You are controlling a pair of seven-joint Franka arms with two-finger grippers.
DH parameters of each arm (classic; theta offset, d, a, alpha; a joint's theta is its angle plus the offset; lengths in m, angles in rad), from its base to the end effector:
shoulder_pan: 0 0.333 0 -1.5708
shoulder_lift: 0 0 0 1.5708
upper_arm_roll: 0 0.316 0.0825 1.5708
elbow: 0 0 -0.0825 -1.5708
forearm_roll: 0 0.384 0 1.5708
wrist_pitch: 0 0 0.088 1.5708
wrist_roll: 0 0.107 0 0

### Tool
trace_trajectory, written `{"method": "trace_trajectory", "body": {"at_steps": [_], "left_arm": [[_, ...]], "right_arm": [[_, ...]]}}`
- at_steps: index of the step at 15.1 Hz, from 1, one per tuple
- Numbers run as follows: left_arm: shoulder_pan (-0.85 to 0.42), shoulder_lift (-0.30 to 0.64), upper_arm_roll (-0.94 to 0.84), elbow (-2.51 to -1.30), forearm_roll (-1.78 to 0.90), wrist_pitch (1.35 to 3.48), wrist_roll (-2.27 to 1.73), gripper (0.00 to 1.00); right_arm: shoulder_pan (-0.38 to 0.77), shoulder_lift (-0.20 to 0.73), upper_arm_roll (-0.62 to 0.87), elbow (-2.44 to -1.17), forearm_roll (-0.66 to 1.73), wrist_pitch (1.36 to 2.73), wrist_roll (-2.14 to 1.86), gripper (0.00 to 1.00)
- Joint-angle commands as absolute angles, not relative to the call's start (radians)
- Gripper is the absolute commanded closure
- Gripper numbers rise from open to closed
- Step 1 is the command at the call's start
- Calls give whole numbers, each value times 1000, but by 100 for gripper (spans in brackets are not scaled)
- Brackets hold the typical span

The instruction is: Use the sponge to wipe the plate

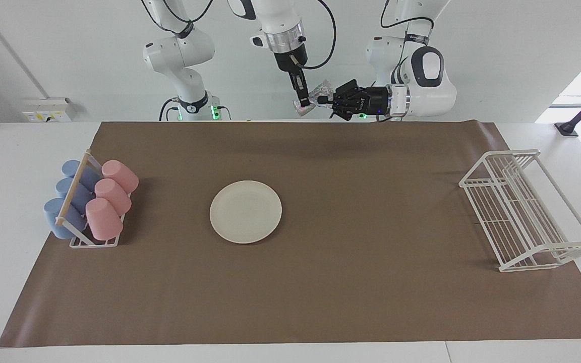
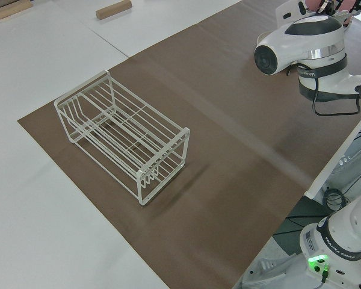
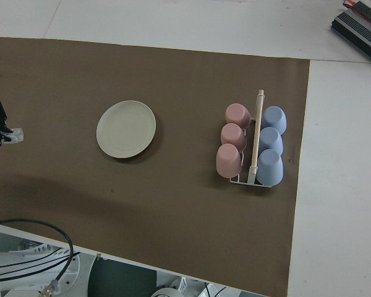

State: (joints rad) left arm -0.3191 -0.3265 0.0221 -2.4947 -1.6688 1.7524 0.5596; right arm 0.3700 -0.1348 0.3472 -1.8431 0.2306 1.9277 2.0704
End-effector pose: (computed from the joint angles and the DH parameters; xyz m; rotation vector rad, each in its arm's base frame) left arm 0.3882 -0.2114 0.4592 1.5865 -0.0375 -0.1087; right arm 0.3916 0.3766 0.5975 -2.2058 1.8749 0.2008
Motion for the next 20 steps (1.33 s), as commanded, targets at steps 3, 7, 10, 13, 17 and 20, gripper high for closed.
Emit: {"method": "trace_trajectory", "body": {"at_steps": [3, 7, 10, 13, 17, 20], "left_arm": [[-336, -359, 29, -2494, -1667, 1776, 441, 0], [-334, -360, 29, -2493, -1660, 1782, 434, 0], [-334, -360, 28, -2493, -1651, 1784, 428, 0], [-334, -360, 28, -2493, -1649, 1793, 428, 0], [-340, -359, 26, -2488, -1579, 1864, 417, 0], [-338, -357, 9, -2470, -1462, 1904, 370, 0]], "right_arm": [[357, -124, 354, -1825, 187, 1927, 2000, 100], [356, -126, 353, -1824, 170, 1919, 1968, 100], [351, -130, 347, -1824, 149, 1884, 1916, 100], [318, -132, 347, -1830, 144, 1891, 1867, 100], [159, -133, 348, -1883, 146, 1905, 1581, 100], [95, -89, 350, -1949, 147, 2001, 1519, 100]]}}
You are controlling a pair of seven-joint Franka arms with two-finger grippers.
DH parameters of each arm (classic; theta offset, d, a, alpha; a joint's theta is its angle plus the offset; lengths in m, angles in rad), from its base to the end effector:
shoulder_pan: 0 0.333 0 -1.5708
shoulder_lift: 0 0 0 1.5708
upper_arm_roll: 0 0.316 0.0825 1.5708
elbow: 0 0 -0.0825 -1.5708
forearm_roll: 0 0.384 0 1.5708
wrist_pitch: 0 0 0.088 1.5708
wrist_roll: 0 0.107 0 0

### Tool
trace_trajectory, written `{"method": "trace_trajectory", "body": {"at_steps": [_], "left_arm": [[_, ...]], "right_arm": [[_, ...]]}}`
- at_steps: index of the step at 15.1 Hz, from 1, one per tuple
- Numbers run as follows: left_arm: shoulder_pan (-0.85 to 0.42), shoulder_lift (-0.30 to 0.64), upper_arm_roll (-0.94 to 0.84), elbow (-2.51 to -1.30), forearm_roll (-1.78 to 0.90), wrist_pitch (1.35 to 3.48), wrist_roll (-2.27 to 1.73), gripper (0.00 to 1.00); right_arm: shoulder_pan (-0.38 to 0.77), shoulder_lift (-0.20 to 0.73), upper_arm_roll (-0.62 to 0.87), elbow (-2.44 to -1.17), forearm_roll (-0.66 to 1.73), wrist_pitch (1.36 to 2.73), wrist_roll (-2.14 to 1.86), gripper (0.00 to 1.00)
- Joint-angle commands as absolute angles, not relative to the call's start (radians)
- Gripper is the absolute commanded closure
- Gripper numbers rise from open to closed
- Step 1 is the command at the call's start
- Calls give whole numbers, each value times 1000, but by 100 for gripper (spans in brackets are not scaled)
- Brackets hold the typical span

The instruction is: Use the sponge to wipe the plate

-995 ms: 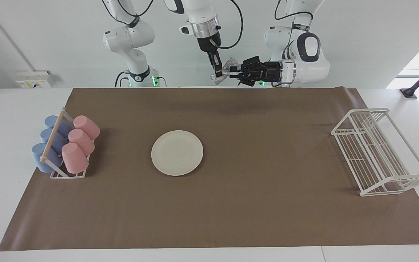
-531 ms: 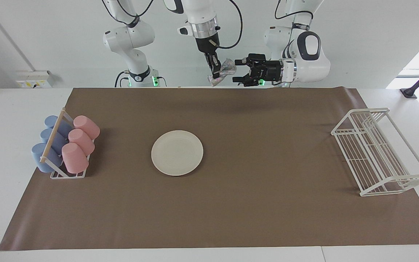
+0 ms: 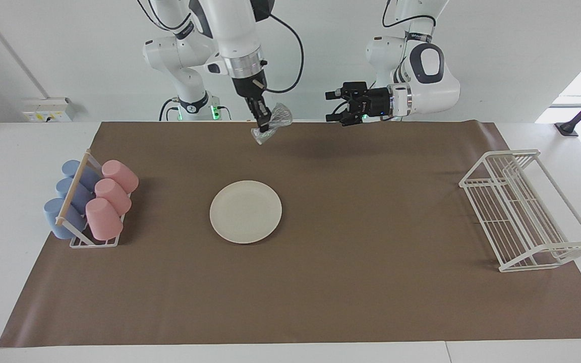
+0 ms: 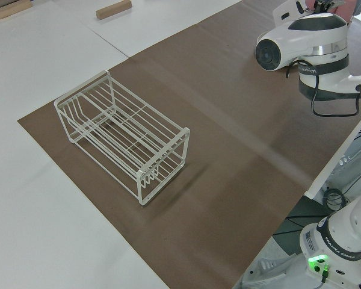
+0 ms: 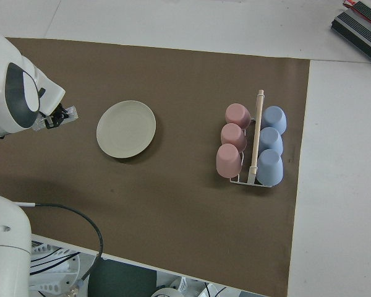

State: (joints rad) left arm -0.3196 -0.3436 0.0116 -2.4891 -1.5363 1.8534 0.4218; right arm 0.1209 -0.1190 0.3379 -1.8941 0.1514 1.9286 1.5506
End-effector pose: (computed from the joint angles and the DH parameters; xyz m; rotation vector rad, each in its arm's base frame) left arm 0.3888 -0.2055 0.4547 1.7496 0.0362 -0.1581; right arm 0.4780 0.2566 0.5637 -2.4973 1.5896 0.0154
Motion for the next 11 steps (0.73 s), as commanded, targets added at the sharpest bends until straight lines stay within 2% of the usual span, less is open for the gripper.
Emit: {"method": "trace_trajectory", "body": {"at_steps": [1, 5, 7, 11], "left_arm": [[-331, -353, 8, -2455, -1406, 1907, 347, 0], [-316, -353, 9, -2425, -1220, 1890, 293, 0], [-313, -354, 12, -2422, -1102, 1856, 290, 0], [-278, -353, 14, -2415, -901, 1816, 287, 0]], "right_arm": [[92, -60, 350, -1974, 147, 2041, 1519, 100], [84, 55, 351, -2091, 146, 2317, 1514, 100], [81, 84, 351, -2141, 146, 2429, 1503, 100], [81, 135, 350, -2195, 146, 2539, 1496, 100]]}}
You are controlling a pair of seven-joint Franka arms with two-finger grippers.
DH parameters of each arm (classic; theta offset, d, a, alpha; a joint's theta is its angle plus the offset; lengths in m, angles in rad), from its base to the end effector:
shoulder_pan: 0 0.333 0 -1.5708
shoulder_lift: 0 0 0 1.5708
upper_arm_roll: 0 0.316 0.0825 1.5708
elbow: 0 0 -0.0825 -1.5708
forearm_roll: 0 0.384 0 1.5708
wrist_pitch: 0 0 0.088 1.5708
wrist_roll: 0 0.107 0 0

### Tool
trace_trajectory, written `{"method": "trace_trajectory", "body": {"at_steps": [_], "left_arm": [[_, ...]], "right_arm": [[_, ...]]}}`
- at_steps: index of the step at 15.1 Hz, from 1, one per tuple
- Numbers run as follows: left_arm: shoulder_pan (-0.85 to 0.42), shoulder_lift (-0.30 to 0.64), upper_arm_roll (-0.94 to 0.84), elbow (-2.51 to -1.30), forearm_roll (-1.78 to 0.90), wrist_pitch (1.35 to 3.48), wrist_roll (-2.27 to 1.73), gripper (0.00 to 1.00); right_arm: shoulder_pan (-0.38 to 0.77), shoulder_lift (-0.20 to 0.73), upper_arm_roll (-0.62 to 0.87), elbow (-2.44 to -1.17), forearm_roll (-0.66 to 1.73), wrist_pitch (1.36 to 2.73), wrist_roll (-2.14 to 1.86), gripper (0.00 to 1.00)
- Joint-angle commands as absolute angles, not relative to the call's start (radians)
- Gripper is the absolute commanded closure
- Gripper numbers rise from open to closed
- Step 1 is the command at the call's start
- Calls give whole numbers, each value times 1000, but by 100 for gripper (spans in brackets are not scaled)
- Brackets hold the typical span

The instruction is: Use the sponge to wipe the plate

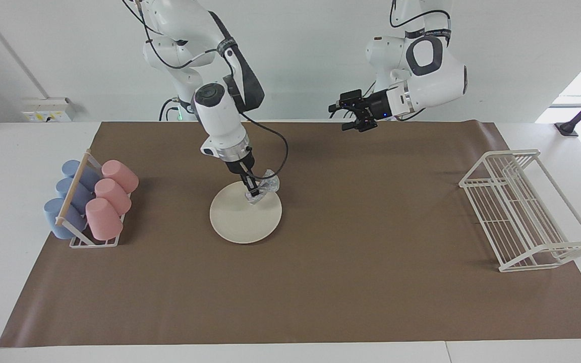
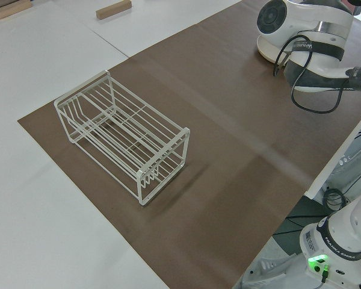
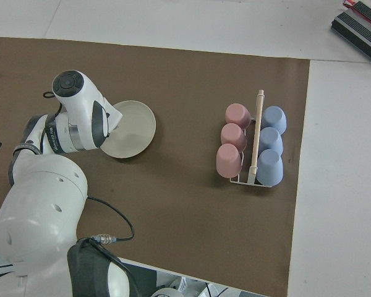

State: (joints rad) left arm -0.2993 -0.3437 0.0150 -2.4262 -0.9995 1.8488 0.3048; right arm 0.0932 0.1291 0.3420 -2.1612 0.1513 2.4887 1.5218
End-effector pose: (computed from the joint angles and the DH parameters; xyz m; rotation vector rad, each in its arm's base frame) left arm 0.3893 -0.1825 0.4496 2.1964 -0.1907 -0.2439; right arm 0.5209 0.2383 0.3613 -2.3824 1.6380 0.0119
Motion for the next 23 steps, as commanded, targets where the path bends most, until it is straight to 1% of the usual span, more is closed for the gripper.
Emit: {"method": "trace_trajectory", "body": {"at_steps": [1, 3, 6, 10, 11, 15, 17, 21, 23], "left_arm": [[-261, -351, 14, -2413, -859, 1815, 282, 0], [-232, -348, 14, -2395, -771, 1809, 281, 0], [-193, -338, 14, -2369, -629, 1818, 278, 0], [-118, -305, 14, -2312, -545, 1825, 209, 0], [-118, -289, 14, -2298, -499, 1825, 178, 0], [-120, -287, 11, -2293, -356, 1835, 66, 0], [-118, -285, 11, -2283, -333, 1835, 34, 0], [-120, -284, 11, -2283, -331, 1870, 31, 0], [-120, -279, 11, -2283, -331, 1876, 31, 0]], "right_arm": [[81, 168, 350, -2195, 146, 2551, 1483, 100], [71, 222, 350, -2197, 146, 2595, 1439, 100], [58, 247, 347, -2200, 146, 2600, 1395, 100], [-41, 256, 347, -2210, 146, 2602, 1194, 100], [-49, 256, 347, -2210, 146, 2602, 1175, 100], [-52, 259, 345, -2209, 144, 2608, 1151, 100], [-31, 258, 350, -2209, 146, 2608, 1211, 100], [90, 265, 350, -2210, 146, 2609, 1408, 100], [92, 265, 350, -2212, 146, 2609, 1404, 100]]}}
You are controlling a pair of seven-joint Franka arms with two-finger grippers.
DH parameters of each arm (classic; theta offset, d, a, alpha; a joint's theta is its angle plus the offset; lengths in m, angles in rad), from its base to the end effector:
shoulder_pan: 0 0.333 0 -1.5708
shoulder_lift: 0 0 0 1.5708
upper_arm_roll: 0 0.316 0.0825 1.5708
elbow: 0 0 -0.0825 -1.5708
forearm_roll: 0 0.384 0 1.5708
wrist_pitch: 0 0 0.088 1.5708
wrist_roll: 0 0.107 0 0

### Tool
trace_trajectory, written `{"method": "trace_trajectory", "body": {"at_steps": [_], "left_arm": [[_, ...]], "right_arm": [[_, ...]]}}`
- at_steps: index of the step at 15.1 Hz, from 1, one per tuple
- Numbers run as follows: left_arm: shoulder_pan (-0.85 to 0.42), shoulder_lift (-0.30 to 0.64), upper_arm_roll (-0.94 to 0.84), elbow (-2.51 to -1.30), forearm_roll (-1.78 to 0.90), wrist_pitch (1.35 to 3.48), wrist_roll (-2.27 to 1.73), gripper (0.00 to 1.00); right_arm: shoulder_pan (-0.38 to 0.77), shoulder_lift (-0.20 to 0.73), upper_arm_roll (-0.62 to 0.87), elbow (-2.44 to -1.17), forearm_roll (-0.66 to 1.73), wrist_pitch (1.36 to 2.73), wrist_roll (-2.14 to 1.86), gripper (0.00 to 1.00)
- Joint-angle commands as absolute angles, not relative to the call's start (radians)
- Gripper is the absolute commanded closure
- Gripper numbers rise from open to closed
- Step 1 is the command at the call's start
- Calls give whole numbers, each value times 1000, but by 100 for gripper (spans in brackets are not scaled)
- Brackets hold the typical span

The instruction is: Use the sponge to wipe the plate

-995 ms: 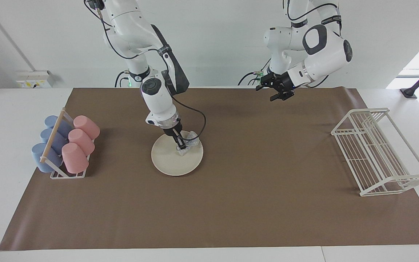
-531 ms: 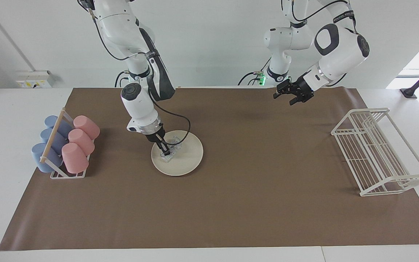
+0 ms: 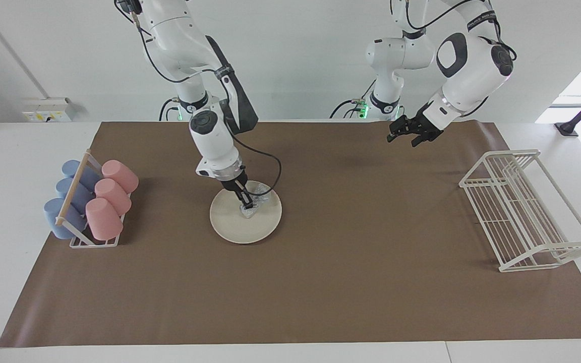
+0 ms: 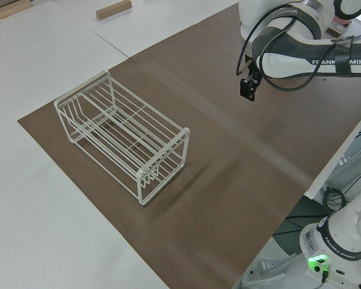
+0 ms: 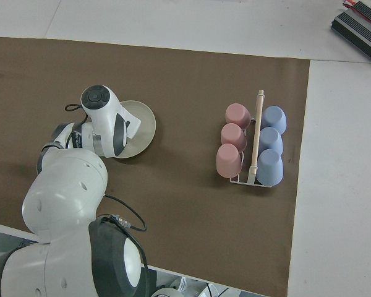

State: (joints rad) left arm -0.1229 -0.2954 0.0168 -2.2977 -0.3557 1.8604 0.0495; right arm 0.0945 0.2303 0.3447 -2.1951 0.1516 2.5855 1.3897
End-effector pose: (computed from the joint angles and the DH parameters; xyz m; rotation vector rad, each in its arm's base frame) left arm 0.4389 -0.0736 0.4598 2.7999 -0.0415 -0.2128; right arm 0.5190 0.2381 0.3020 -2.4864 1.5035 0.0429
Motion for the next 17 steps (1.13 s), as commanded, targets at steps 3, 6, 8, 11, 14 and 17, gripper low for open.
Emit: {"method": "trace_trajectory", "body": {"at_steps": [3, 6, 8, 11, 14, 17], "left_arm": [[-120, -279, 11, -2283, -331, 1876, 29, 0], [-120, -279, 11, -2284, -331, 1876, 29, 0], [-120, -279, 11, -2284, -331, 1876, 29, 0], [-120, -278, 11, -2284, -331, 1878, 29, 0], [-107, -278, 12, -2283, -331, 1884, 28, 0], [-106, -279, 11, -2289, -327, 1902, 29, 0]], "right_arm": [[45, 267, 347, -2212, 146, 2608, 1300, 100], [-41, 273, 345, -2210, 146, 2609, 1125, 100], [-89, 276, 345, -2210, 146, 2609, 1036, 100], [-89, 276, 345, -2210, 146, 2609, 1031, 100], [-58, 276, 350, -2210, 146, 2608, 1133, 100], [35, 272, 350, -2212, 146, 2606, 1288, 100]]}}
